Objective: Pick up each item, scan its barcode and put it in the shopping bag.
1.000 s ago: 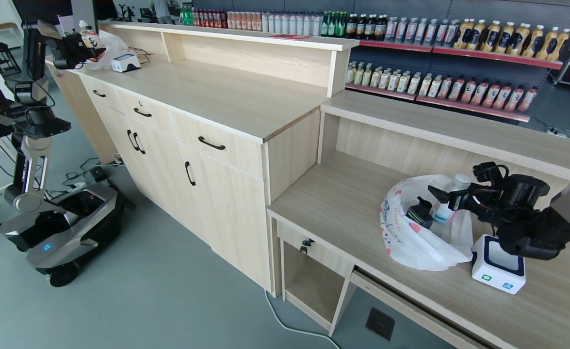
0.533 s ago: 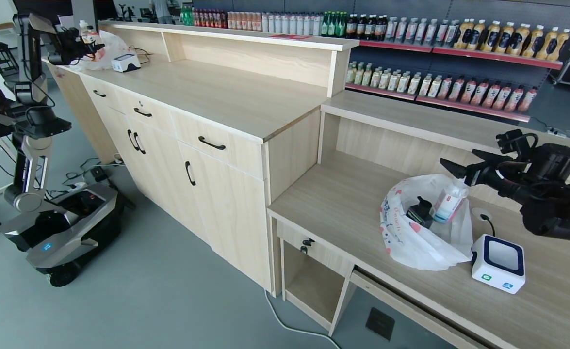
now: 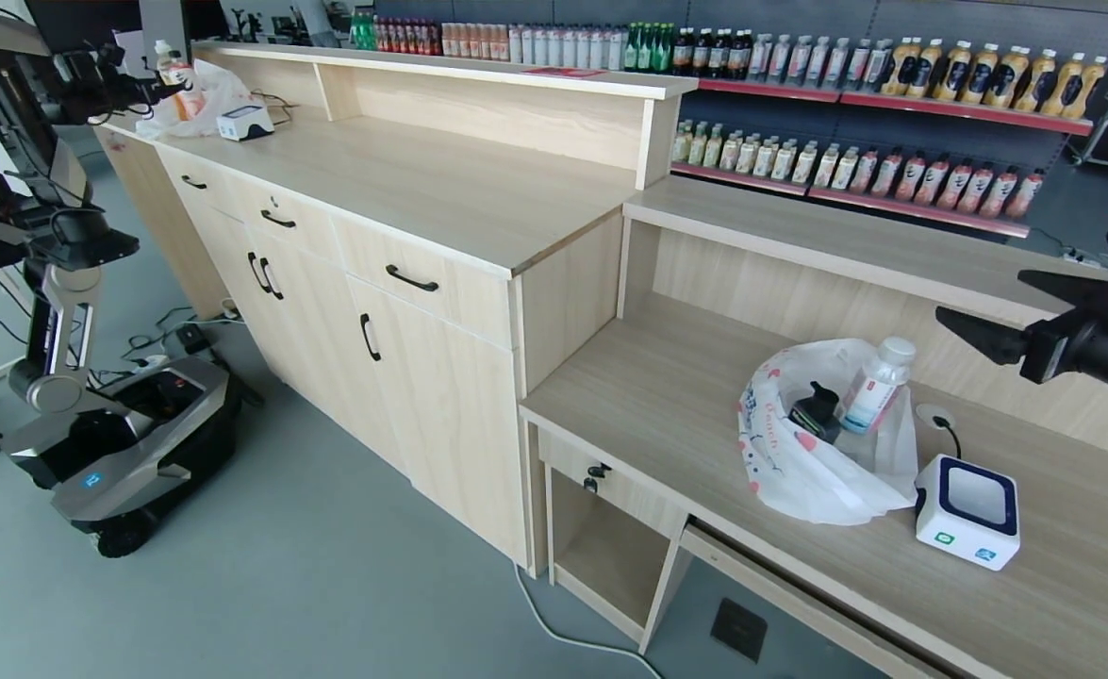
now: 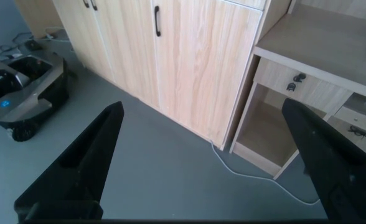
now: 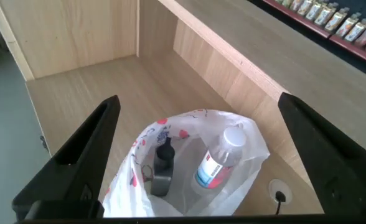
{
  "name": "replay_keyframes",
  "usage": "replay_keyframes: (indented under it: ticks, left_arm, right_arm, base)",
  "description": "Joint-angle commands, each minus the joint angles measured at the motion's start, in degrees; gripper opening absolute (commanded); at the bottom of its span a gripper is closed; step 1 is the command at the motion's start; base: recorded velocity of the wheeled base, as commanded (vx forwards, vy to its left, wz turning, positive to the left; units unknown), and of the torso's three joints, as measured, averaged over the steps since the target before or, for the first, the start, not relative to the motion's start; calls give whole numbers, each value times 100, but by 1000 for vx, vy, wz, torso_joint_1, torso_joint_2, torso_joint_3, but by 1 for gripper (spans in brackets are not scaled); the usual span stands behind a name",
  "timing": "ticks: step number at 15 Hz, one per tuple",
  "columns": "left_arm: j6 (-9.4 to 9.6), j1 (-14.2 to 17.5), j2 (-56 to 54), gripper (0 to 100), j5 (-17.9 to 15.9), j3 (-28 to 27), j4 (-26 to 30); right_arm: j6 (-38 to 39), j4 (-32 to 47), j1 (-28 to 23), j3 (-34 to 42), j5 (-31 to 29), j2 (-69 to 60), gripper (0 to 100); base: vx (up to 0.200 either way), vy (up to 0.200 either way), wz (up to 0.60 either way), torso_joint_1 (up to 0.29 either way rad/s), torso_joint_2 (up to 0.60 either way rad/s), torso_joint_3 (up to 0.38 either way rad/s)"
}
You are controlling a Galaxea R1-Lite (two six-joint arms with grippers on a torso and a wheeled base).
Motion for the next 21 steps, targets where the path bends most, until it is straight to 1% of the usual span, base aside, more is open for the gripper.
replay_keyframes:
  ticks: [1,3,5,6,8,9,10,11,12,13,14,15,16,17,18,20,21]
  left_arm:
    - [-1,0,-1,100,-2,0,2]
    - [-1,0,-1,100,-2,0,-7]
    - [-1,0,-1,100,-2,0,2]
    - [-1,0,-1,100,-2,0,2]
    - [-1,0,-1,100,-2,0,2]
    - [-1,0,-1,100,-2,0,2]
    - [-1,0,-1,100,-2,0,2]
    - [-1,0,-1,100,-2,0,2]
    - [-1,0,-1,100,-2,0,2]
    - [-1,0,-1,100,-2,0,2]
    - [-1,0,-1,100,-2,0,2]
    - [-1,0,-1,100,-2,0,2]
    - [-1,0,-1,100,-2,0,2]
    - [-1,0,-1,100,-2,0,2]
    - [-1,0,-1,100,-2,0,-7]
    - [-1,0,-1,100,-2,0,2]
    - [-1,0,-1,100,-2,0,2]
  right_arm:
    - [-238,307,18,908,-37,-1544,100]
    - [-265,580,18,1084,-151,-2115,100]
    - [-212,1186,9,1031,-1004,-2572,100]
    - [-98,1863,18,1005,-1584,-2941,100]
    - [-36,2970,9,1005,-2164,-3592,100]
    - [78,3665,27,1005,-2594,-3996,100]
    - [140,4262,132,1005,-2955,-4356,100]
    - [316,4667,308,1119,-3245,-4725,100]
    - [693,4790,440,1357,-3236,-5112,100]
    - [1115,4799,616,1620,-3210,-5446,100]
    - [1291,4790,827,1902,-3245,-5807,100]
    - [1265,4781,914,2279,-3254,-6290,100]
    - [1247,4772,941,2446,-3245,-6510,100]
    - [1107,4763,1029,3070,-3218,-7204,100]
    - [1063,4763,1134,3448,-3218,-7661,100]
    - [1080,4755,1204,4046,-3254,-8417,100]
    - [1194,5036,1213,4046,-3535,-8777,100]
  base:
    - [0,0,-600,2,2,-2]
    - [0,0,-600,0,2,2]
    - [0,0,-600,5,5,0]
    - [0,0,-600,-2,2,2]
    - [0,0,-600,2,0,2]
    - [0,0,-600,2,2,2]
    - [0,0,-600,2,2,2]
    - [0,0,-600,-2,2,2]
    - [0,0,-600,-2,-2,2]
    - [0,0,0,0,0,0]
    - [0,0,0,0,0,0]
    - [0,0,0,0,0,0]
    - [0,0,0,0,0,0]
    - [0,0,0,0,0,0]
    - [0,0,0,0,0,0]
    - [0,0,0,0,0,0]
    - [0,0,0,0,0,0]
